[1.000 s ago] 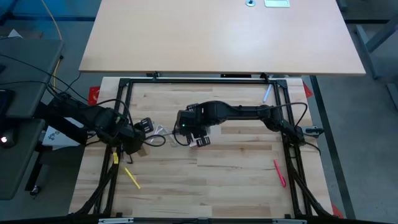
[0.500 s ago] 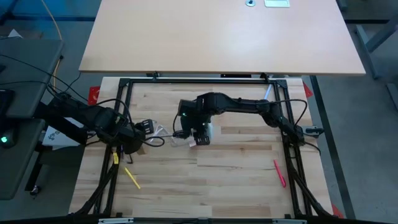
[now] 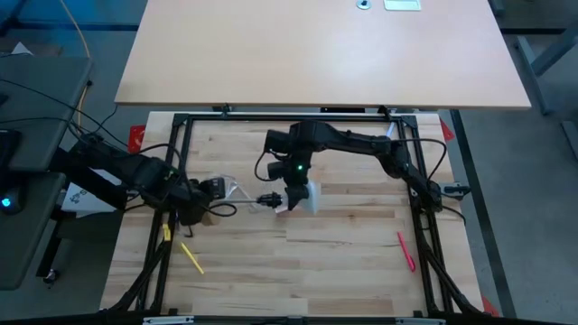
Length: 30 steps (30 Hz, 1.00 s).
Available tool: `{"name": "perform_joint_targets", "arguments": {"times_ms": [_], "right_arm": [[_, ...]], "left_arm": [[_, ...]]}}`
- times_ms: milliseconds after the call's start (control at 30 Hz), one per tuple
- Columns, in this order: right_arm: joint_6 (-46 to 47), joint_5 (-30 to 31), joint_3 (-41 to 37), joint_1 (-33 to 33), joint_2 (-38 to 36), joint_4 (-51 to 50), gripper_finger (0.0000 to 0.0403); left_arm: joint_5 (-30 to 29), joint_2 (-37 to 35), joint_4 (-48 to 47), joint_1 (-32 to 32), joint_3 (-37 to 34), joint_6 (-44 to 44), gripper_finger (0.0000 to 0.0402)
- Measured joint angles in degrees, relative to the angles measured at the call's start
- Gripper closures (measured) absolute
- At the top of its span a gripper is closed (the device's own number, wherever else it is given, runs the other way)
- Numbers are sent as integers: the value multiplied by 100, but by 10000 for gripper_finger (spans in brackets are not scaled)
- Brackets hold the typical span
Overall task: Screw lightbulb
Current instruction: Insert the light bulb into the lamp holder
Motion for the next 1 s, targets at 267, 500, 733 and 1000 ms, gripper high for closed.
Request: {"name": "perform_joint_targets", "arguments": {"times_ms": [267, 500, 733, 1000], "right_arm": [[455, -1653, -208, -44, 1, -210, 254], [622, -2014, -538, 71, 7, 0, 255], [900, -1797, -530, 95, 4, 429, 190], [1632, -1947, -544, -27, -2, 1182, 65]], "left_arm": [[-172, 0, 381, -267, 7, 243, 295], [-256, 18, 456, -385, 7, 330, 295], [-383, 29, 587, -379, 14, 311, 295], [-380, 26, 668, -374, 11, -41, 295]]}}
